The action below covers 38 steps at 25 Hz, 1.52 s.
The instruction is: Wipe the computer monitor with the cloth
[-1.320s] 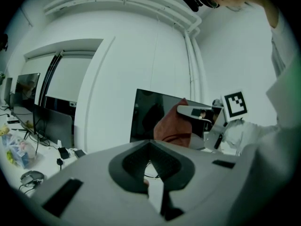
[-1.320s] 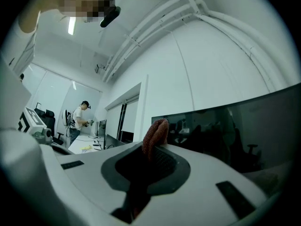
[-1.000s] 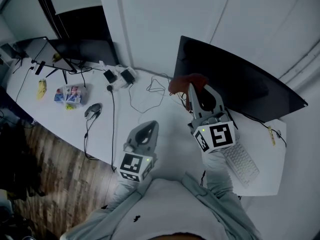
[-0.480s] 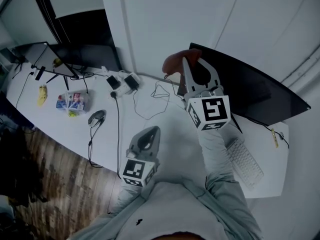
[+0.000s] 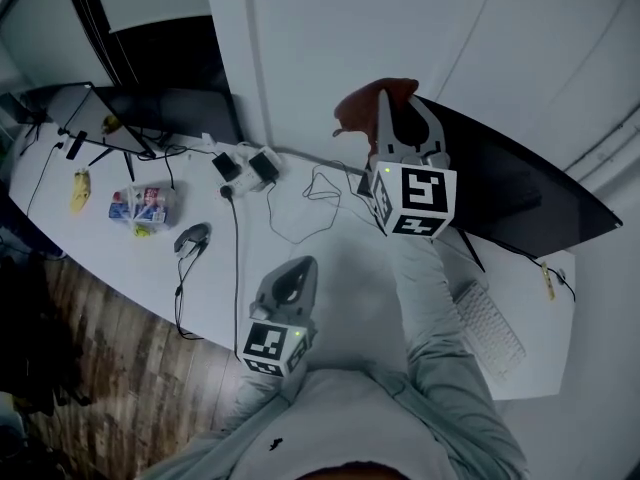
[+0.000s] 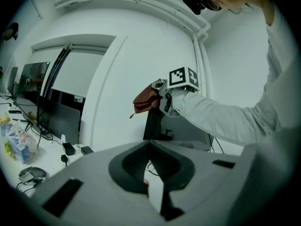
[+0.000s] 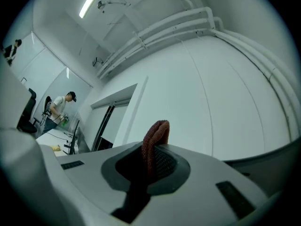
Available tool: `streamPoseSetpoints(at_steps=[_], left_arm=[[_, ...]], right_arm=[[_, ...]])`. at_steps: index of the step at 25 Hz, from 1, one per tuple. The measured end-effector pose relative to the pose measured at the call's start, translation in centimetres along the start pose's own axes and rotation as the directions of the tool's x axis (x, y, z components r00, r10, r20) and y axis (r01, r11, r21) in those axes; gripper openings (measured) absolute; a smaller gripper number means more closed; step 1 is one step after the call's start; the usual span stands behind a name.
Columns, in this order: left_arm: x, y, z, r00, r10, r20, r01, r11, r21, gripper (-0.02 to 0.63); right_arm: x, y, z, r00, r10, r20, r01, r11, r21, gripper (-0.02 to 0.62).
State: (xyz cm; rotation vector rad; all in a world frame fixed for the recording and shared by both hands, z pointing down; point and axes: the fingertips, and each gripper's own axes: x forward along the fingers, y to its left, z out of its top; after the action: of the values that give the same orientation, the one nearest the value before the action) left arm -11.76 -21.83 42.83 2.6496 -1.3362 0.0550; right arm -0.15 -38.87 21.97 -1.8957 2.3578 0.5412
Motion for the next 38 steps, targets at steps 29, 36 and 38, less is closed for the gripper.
streamPoseSetpoints(at_steps=[29,36,38], left_arm=[[0.1,3.3,-2.3,0.997,0.063,-0.054,-0.062,0.998,0.017,0.021],[0.2,3.9,-2.7,0.995,0.073,-0.069,-0.072,0.997,0.018,0.021],[0.3,4.1,-2.8,0.994,0.078,-0.074,-0.077,0.997,0.018,0.021]], right_arm=[[-2.4,2.3,-12.8,0.975,-0.066,-0.212,0.075,0.997,0.033,0.034],[-3.6,2.9,-16.8,0.961,-0.066,-0.268,0.081,0.996,0.047,0.034],[-3.8,3.1,-18.0,0.954,-0.07,-0.291,0.087,0.995,0.048,0.034]])
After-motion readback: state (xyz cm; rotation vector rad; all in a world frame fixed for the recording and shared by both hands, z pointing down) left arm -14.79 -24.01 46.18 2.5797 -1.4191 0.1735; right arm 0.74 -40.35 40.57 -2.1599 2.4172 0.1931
